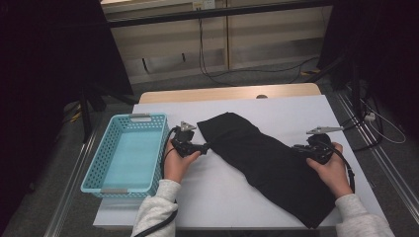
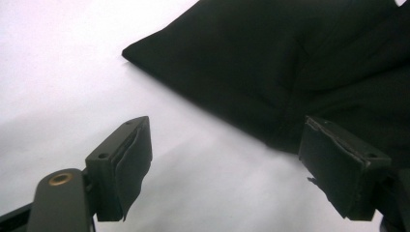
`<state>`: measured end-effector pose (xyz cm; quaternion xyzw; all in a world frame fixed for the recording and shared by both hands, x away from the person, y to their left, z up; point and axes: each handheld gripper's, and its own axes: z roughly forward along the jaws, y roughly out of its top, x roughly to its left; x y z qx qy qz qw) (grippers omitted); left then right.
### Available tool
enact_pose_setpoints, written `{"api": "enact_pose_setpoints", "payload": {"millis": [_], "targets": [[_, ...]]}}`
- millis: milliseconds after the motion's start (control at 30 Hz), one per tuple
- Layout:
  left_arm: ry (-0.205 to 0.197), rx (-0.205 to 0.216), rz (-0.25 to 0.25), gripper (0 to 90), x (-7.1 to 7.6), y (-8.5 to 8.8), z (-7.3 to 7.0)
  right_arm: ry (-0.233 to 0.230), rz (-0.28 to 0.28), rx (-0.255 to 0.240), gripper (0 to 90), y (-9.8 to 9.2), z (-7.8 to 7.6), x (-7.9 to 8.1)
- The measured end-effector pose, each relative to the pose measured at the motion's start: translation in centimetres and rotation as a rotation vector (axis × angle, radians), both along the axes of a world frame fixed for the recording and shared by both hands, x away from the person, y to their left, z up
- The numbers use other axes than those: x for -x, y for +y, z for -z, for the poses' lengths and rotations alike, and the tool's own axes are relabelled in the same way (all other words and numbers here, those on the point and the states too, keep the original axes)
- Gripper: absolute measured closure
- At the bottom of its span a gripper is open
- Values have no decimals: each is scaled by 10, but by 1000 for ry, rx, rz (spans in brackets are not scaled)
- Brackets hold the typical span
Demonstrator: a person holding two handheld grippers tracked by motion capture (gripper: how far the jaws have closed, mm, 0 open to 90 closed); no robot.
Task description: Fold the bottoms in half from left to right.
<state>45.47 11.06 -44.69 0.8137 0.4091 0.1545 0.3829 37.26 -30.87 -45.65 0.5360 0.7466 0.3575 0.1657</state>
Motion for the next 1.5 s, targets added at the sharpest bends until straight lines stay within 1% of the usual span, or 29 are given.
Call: {"api": "enact_pose_setpoints", "payload": {"millis": [33,67,100,133,167,200,233,267,367,400,433,467,567,700,767,900,1000,1033,1067,1100,1167,1233,1267,1300,1333,1367,1400,1467,1500], "targets": [[-2,-5,0,193,0,0,0,-7,6,-15,732,0,-1,0],[2,0,-2,193,0,0,0,-2,12,-19,703,-1,-1,0],[3,0,-4,192,0,0,0,2,12,-8,694,-1,-1,0],[1,-1,-5,190,0,0,1,-7,21,5,659,-1,-1,0],[0,0,-7,190,0,0,1,-3,29,-5,636,-1,0,-1],[0,0,-6,188,0,0,0,16,30,-12,631,-1,1,-1],[-3,-5,-1,186,-1,0,0,19,25,-4,631,0,3,-1],[-4,1,-7,186,0,0,0,15,27,-8,632,1,3,-1],[-6,8,-12,180,-1,0,-1,25,21,-20,669,2,3,0],[-9,10,-15,178,-1,1,0,21,15,-16,682,3,3,0],[-8,8,-14,177,-2,1,0,16,12,-3,720,4,3,1],[-9,11,-20,176,-2,1,0,20,-2,-10,785,6,4,2],[-10,17,-26,168,-3,1,0,30,-12,-57,868,6,6,2],[-7,28,-37,159,-4,1,-1,31,-15,-76,884,5,6,2],[-4,37,-44,157,-6,2,0,38,-3,-101,889,4,7,2],[-1,42,-53,157,-8,3,1,38,-5,-87,895,-2,4,3],[2,42,-59,157,-9,3,2,17,27,-71,896,-13,0,5],[2,38,-55,157,-11,2,2,18,38,-79,895,-16,0,5],[9,40,-57,156,-12,2,3,20,42,-87,895,-18,0,5],[19,52,-64,157,-15,1,4,16,41,-81,893,-19,1,5],[23,62,-80,156,-20,0,6,18,41,-81,889,-20,3,4],[17,59,-92,157,-26,-2,7,10,37,-61,857,-17,3,4],[21,60,-101,159,-30,-3,7,5,34,-48,817,-16,3,5],[15,46,-111,162,-34,-5,7,-6,30,-32,803,-15,2,5],[6,38,-117,166,-37,-6,6,-13,34,-27,748,-15,2,6],[5,41,-118,168,-41,-7,6,-10,38,-31,723,-15,1,7],[15,50,-122,175,-45,-8,6,-21,33,-29,704,-16,0,7],[27,38,-136,198,-53,-11,10,-31,51,-32,644,-18,-2,9],[26,38,-135,226,-57,-13,12,-33,59,-31,641,-18,-3,10]]}}
